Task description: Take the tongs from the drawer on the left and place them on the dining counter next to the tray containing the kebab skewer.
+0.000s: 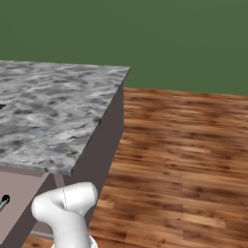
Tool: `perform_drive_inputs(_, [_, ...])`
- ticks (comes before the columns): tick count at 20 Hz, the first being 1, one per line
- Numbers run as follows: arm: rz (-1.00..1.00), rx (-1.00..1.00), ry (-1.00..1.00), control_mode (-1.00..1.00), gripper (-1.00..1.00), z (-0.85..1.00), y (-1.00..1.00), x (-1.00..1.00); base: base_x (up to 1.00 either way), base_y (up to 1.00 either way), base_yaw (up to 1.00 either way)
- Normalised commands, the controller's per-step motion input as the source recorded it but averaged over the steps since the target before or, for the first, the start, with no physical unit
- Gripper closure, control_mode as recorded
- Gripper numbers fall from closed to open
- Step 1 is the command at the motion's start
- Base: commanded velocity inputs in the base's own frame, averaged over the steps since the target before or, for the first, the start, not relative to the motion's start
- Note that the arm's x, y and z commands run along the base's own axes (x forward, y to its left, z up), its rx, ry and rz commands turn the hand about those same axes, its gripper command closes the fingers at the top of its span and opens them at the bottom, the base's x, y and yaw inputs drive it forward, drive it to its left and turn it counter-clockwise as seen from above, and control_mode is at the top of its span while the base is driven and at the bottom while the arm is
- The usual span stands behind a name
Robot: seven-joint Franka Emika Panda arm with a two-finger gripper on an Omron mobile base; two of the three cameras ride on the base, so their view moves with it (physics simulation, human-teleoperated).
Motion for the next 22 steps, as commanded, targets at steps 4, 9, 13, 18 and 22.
perform_drive_inputs(4, [-0.15, 0.1, 0.1, -1.0, -1.0, 0.97, -0.2, 0.0, 0.0, 0.0, 0.0])
perform_drive_inputs(9, [-0.12, 0.08, 0.16, -1.0, -1.0, 1.0, -0.12, 0.2, 0.0, 0.0, 0.0])
perform_drive_inputs(13, [-0.09, 0.1, 0.18, -1.0, -1.0, 0.9, -0.21, 0.59, 0.0, 0.0, 0.0])
perform_drive_inputs(18, [-0.06, 0.11, 0.24, -1.0, -1.0, 0.78, -0.27, 0.81, 0.0, 0.0, 0.0])
perform_drive_inputs(22, [0.0, 0.13, 0.24, -1.0, -1.0, 0.73, -0.37, 0.87, 0.0, 0.0, 0.0])
